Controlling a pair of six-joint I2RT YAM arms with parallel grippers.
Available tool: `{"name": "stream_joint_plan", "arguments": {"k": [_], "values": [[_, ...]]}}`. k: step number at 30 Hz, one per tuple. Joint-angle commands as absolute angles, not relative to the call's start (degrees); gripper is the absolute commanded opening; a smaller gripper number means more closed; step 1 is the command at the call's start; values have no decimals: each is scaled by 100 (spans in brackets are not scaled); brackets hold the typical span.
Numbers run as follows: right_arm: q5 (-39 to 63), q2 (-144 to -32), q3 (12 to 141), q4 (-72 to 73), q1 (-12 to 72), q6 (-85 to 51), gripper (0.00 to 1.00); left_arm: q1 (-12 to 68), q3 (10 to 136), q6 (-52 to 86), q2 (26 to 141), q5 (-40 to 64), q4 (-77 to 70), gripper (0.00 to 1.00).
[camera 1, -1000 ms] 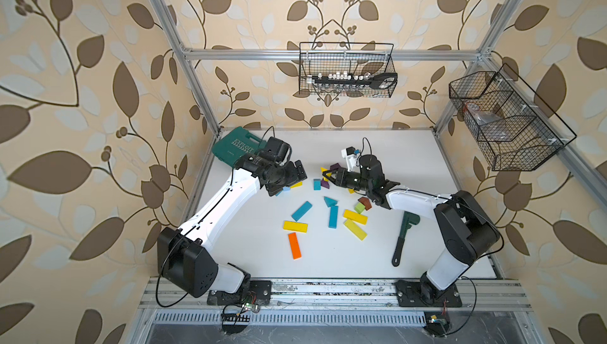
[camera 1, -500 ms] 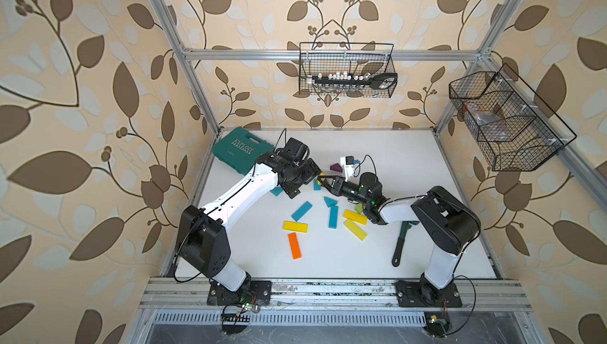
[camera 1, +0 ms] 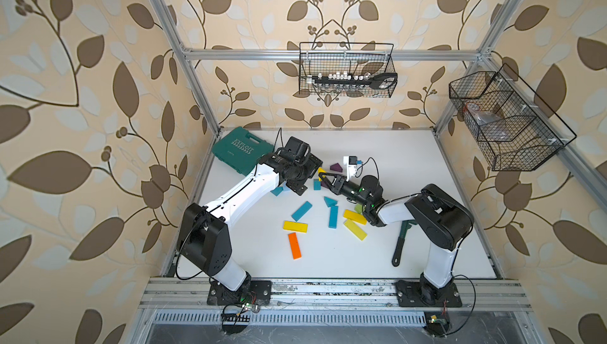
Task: Assemble a small pinwheel with building blocks
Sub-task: Pick up the building block from the center of the board.
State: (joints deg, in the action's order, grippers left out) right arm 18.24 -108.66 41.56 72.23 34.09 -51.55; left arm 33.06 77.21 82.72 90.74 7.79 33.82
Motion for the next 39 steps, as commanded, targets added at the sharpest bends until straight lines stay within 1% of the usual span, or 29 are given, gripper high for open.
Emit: {"name": "stream_joint_plan", "arguments": {"k": [1, 5, 10, 11, 15, 16, 19, 20, 21, 24, 27, 28, 29, 31, 32, 36, 39], "values": [[1716, -11131, 4117, 7704, 3450, -5032, 0, 3327, 7746, 8624, 9225, 971, 2916, 99], [1713, -11339, 4119, 7995, 3468, -5010, 0, 3327, 7987, 8735, 9541, 1195, 2827, 99], [1536, -11304, 4066, 7951, 3483, -5012, 0, 3322, 8036, 8822, 9686, 1188, 2716, 99], [1493, -11296, 4081, 7909, 3498, -4844, 0, 3324, 8029, 8854, 9701, 1221, 2671, 98], [1396, -11363, 4154, 7924, 3574, -4782, 0, 3322, 8050, 8908, 9795, 1298, 2582, 89], [1360, -11373, 4152, 7923, 3591, -4773, 0, 3327, 8044, 8933, 9800, 1301, 2546, 86], [1239, -11423, 4146, 8007, 3638, -4746, 0, 3322, 8042, 8964, 9826, 1292, 2447, 71], [1167, -11444, 4139, 8062, 3654, -4737, 0, 3322, 8064, 8970, 9843, 1296, 2434, 67], [1122, -11460, 4147, 8068, 3653, -4745, 0, 3327, 8097, 8964, 9863, 1322, 2442, 66], [1064, -11482, 4157, 8102, 3680, -4718, 0, 3322, 8112, 8965, 9871, 1330, 2514, 67], [936, -11487, 4154, 8103, 3685, -4715, 0, 3322, 8037, 9022, 9875, 1422, 2441, 75], [924, -11487, 4174, 8099, 3689, -4718, 0, 3322, 8013, 9035, 9870, 1447, 2396, 75], [915, -11487, 4182, 8103, 3699, -4728, 0, 3322, 7991, 9043, 9879, 1463, 2374, 74], [901, -11491, 4189, 8100, 3709, -4713, 0, 3325, 7967, 9035, 9883, 1484, 2369, 66], [881, -11471, 4184, 8093, 3724, -4678, 0, 3322, 7950, 9035, 9890, 1493, 2363, 64], [807, -11452, 4139, 8102, 3719, -4660, 0, 3315, 7884, 9062, 9879, 1525, 2345, 63], [828, -11428, 4130, 8102, 3731, -4651, 0, 3313, 7858, 9037, 9875, 1473, 2346, 58]]}}
